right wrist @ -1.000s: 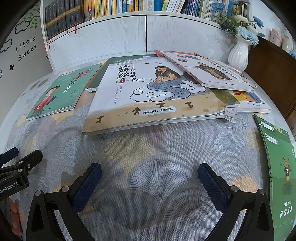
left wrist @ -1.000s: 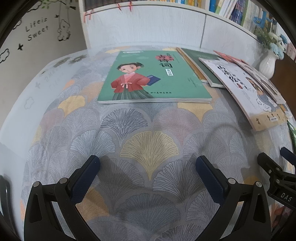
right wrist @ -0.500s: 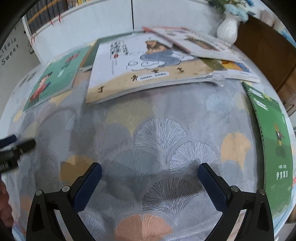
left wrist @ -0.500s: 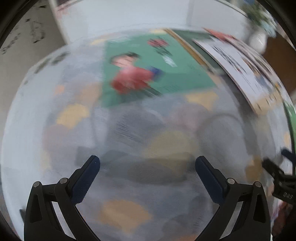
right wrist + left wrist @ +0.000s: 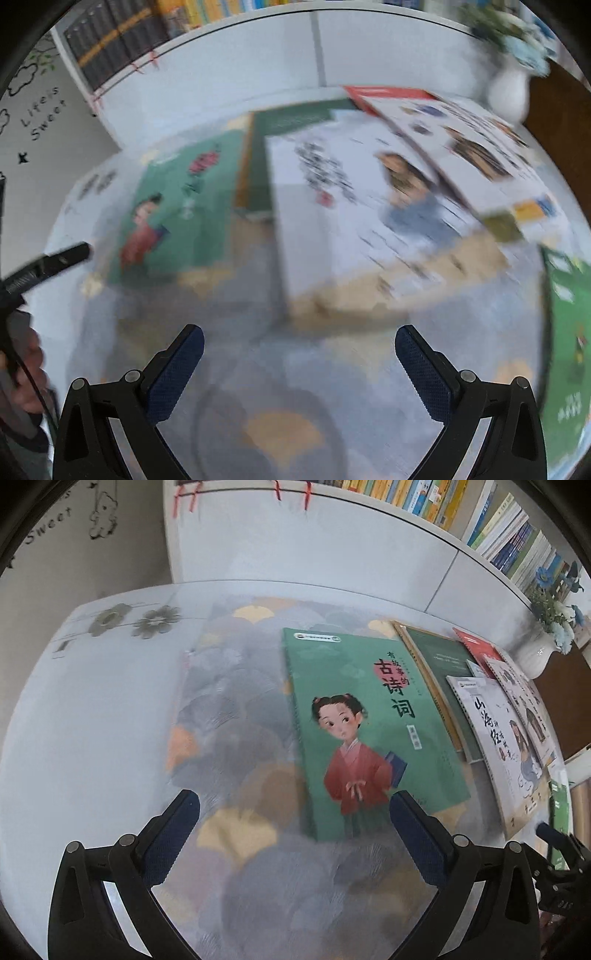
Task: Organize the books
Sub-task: 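Move both grippers toward the green poetry book with the girl cover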
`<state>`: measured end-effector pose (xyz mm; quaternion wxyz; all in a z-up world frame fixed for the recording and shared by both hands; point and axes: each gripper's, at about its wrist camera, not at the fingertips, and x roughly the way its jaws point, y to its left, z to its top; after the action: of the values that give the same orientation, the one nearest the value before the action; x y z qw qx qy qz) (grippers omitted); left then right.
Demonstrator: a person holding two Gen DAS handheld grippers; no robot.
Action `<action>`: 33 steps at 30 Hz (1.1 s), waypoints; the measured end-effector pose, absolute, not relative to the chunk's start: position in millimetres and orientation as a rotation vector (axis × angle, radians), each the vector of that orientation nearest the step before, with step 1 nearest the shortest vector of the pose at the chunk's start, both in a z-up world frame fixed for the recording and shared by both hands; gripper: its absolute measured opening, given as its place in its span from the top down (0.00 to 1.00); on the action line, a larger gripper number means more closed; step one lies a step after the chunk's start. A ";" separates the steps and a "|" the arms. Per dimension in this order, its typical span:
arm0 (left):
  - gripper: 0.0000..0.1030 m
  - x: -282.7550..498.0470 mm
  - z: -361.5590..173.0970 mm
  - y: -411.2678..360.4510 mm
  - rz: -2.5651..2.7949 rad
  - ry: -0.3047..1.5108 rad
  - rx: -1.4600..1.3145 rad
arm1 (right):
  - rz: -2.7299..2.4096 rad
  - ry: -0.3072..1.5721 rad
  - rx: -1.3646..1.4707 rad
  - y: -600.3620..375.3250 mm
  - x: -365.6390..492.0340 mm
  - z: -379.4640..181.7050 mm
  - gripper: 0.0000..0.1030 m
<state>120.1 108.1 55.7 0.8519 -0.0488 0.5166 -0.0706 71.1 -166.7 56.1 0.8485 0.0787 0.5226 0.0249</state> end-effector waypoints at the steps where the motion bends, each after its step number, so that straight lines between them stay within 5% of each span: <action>1: 0.01 124.1 53.3 105.9 -0.157 1.097 -0.106 | 0.066 1.096 0.168 -159.5 81.4 56.6 0.00; 14: 0.10 148.3 28.4 101.9 -0.262 1.173 -0.127 | 0.146 1.138 0.189 -124.1 146.8 36.7 0.05; 16: 0.12 149.1 26.0 101.1 -0.271 1.176 -0.134 | 0.143 1.131 0.175 -120.7 146.6 37.5 0.09; 20: 0.21 150.2 23.8 98.0 -0.275 1.180 -0.120 | 0.171 1.157 0.188 -114.9 147.5 39.6 0.33; 33: 0.35 153.5 23.1 91.9 -0.355 1.179 -0.158 | 0.154 1.199 0.271 -109.5 160.4 21.8 0.45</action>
<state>153.5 91.9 23.1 0.8136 -0.0742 0.5523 -0.1662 160.4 -109.5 21.8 0.8143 0.1269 0.5618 0.0722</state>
